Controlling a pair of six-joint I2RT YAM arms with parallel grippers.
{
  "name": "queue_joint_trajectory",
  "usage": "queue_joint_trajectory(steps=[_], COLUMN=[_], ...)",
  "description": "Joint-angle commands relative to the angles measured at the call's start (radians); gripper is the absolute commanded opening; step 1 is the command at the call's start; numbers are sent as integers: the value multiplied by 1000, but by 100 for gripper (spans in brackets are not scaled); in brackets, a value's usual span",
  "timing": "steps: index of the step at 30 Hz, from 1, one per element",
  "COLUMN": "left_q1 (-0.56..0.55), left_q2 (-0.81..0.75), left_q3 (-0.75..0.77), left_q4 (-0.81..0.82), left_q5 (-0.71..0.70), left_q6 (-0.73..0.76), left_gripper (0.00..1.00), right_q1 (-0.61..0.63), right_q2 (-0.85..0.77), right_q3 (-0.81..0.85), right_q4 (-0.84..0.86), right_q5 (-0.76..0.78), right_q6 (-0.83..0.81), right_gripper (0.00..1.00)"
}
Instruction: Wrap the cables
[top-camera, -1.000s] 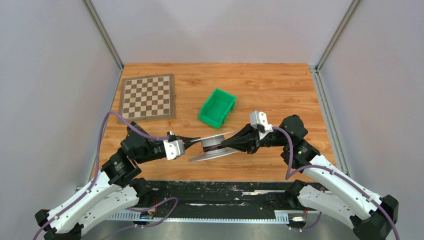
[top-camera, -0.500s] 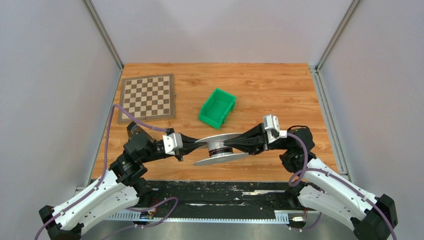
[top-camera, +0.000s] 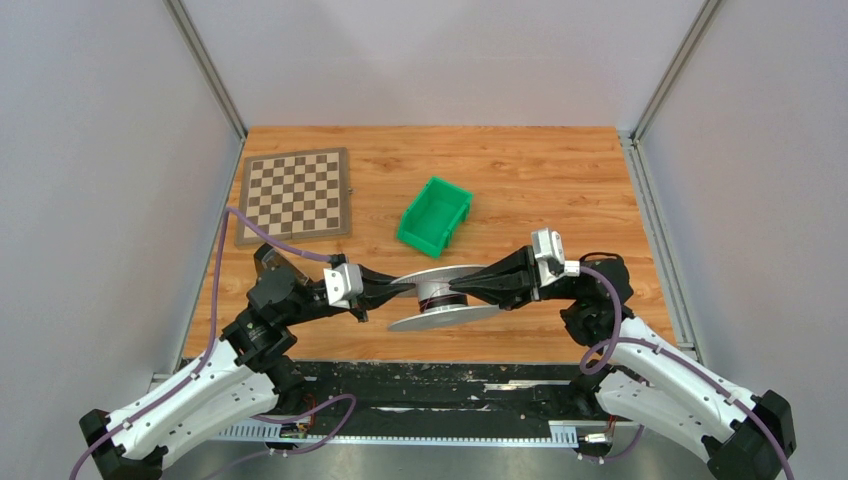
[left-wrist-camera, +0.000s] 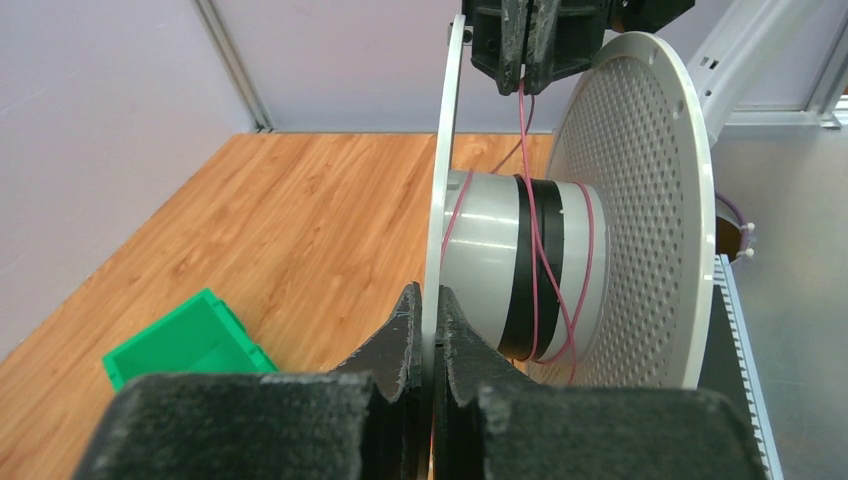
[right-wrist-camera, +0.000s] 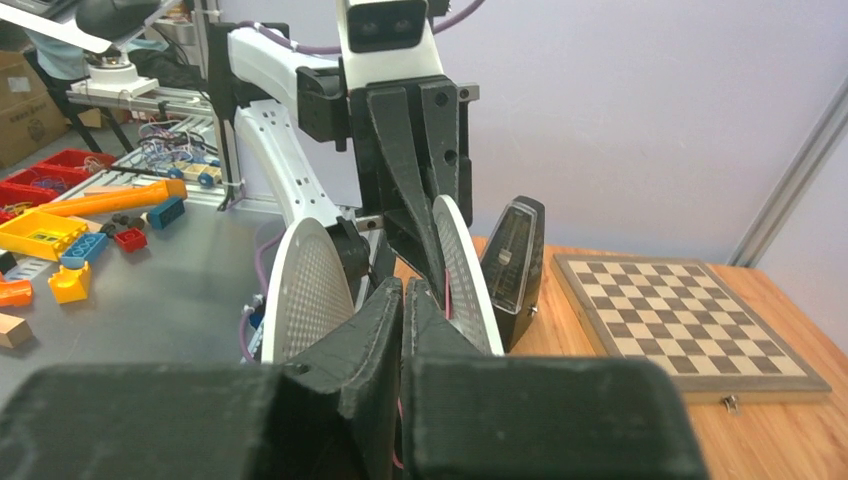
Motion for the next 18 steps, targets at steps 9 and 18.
queue_joint_trajectory(steps=[9,18], left_q1=[5,5], left_q2=[-22,-27], left_q3=[77,108], left_q4=[147,16], left_q5=[-134,-140], left_q6=[27,69], left_gripper=[0,0], right_q1=[11,11], right_q2=[-27,-45], right_q3=[7,-29], right_q4=[-246,-297], right_q5=[34,40], right_q6=[-118,-151], right_gripper=[12,18])
